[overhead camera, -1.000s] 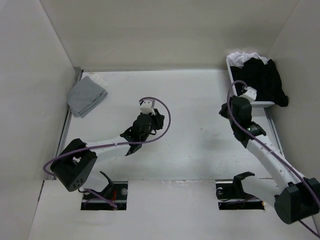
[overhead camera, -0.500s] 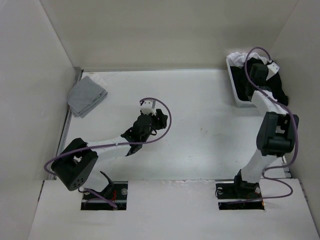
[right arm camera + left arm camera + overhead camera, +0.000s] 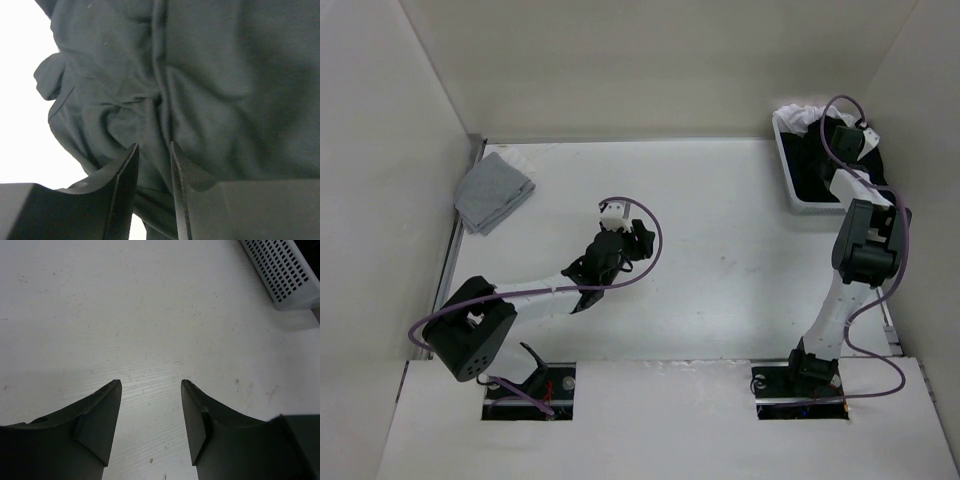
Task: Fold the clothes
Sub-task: Grab the tank top from the pile, then move the tank top to the center of the board
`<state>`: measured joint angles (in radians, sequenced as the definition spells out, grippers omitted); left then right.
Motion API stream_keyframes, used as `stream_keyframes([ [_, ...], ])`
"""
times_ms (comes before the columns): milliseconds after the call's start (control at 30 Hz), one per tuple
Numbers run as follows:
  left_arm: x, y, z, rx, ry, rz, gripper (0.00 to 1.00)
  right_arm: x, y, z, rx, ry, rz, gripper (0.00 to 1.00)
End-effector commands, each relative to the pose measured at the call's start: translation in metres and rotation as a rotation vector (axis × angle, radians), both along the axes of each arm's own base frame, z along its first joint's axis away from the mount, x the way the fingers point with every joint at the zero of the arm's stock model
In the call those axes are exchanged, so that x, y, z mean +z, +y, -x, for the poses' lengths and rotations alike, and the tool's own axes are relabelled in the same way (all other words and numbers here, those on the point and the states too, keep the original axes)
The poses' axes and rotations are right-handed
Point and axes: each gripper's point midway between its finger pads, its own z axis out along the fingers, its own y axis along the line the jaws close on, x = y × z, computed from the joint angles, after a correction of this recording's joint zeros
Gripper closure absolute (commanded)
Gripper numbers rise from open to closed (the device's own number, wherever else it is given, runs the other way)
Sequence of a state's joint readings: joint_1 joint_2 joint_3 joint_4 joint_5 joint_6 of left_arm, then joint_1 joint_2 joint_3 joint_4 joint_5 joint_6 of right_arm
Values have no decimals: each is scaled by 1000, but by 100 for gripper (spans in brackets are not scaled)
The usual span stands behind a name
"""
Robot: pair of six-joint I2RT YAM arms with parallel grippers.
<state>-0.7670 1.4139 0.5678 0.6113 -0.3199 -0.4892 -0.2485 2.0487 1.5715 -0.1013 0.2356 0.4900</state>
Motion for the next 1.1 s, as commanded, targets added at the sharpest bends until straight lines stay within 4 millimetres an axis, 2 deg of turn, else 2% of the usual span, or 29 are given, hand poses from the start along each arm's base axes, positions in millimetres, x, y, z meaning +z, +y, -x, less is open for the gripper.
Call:
stream_keyframes([
  [0, 14, -2, -2, -4, -48, 44, 50, 14, 4, -16, 54, -53, -26, 65],
  [100, 14, -4, -2, -8, -49, 43, 50, 8, 2, -18, 62, -42, -28, 70],
  [300, 14, -4, -2, -10, -48, 43, 50, 4, -8, -15, 42, -31, -24, 62],
  [367, 14, -3, -2, -8, -48, 44, 50, 2, -10, -14, 40, -26, -23, 64],
  [467, 14, -3, -2, -7, -48, 44, 50, 2, -9, -13, 40, -26, -32, 88],
  [533, 14, -2, -2, -7, -50, 46, 51, 9, -10, -12, 37, -47, -37, 98],
  [567, 14, -2, -2, -5, -51, 48, 51, 18, -8, -12, 38, -78, -38, 100],
  [633, 15, -1, -2, -3, -54, 51, 51, 51, -5, -8, 42, -179, -31, 100],
  [700, 16, 1, -3, 0, -59, 55, 51, 98, 3, 0, 58, -310, -21, 100],
  [800, 17, 1, -3, 0, -61, 57, 51, 168, 19, 23, 89, -467, -13, 100],
  [900, 19, 2, -3, 7, -66, 60, 52, 242, 62, 53, 179, -610, -2, 100],
  [1000, 25, 10, -4, 29, -79, 73, 52, 310, 117, 92, 297, -743, 18, 100],
  [1067, 32, 18, -5, 55, -90, 93, 53, 349, 158, 125, 392, -822, 24, 100],
])
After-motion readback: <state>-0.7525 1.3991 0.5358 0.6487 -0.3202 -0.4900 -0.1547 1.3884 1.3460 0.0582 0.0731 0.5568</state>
